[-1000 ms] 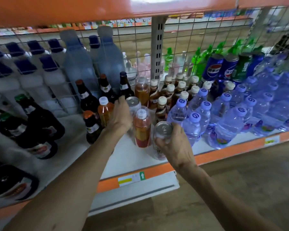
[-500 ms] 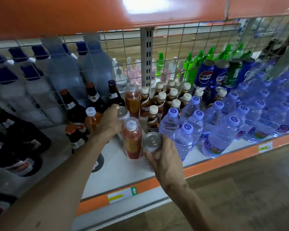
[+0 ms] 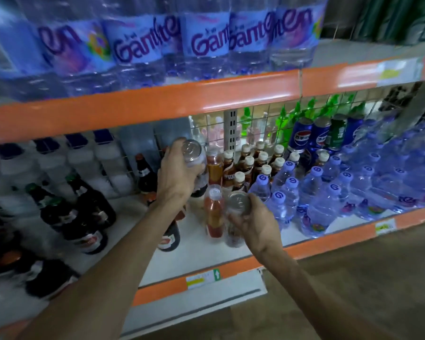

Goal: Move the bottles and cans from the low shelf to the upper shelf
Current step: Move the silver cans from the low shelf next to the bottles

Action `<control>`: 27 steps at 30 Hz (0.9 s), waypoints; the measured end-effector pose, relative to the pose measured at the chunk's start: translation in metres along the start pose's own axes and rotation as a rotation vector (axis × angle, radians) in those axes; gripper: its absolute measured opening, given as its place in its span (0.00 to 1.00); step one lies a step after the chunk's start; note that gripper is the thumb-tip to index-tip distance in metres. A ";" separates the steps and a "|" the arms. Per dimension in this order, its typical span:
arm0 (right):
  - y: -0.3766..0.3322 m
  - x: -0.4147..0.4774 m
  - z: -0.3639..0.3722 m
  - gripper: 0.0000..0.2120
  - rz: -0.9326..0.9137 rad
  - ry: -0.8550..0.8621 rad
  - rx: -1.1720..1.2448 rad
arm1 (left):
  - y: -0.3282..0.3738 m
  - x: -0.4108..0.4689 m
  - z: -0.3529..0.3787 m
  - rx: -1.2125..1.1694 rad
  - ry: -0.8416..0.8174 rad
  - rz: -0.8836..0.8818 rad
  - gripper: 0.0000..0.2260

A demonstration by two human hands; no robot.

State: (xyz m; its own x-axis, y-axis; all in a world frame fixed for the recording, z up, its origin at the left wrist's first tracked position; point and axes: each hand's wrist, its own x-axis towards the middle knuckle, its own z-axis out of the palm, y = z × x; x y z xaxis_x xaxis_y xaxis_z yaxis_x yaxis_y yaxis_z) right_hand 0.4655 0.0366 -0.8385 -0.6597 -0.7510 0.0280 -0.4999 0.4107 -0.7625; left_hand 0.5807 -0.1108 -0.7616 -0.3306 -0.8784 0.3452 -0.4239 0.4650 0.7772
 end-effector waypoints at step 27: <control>-0.538 -0.259 -0.457 0.16 0.065 -0.208 0.073 | 0.502 -0.075 -0.508 0.227 -0.426 -0.360 0.23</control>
State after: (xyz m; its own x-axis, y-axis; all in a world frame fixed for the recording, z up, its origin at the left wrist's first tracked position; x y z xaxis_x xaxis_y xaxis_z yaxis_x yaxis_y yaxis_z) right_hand 0.6493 0.2462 -0.1400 -0.5553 -0.8178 -0.1513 -0.4129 0.4290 -0.8034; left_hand 0.8217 0.1323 -0.1303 -0.4220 -0.8850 -0.1967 -0.7260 0.2000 0.6579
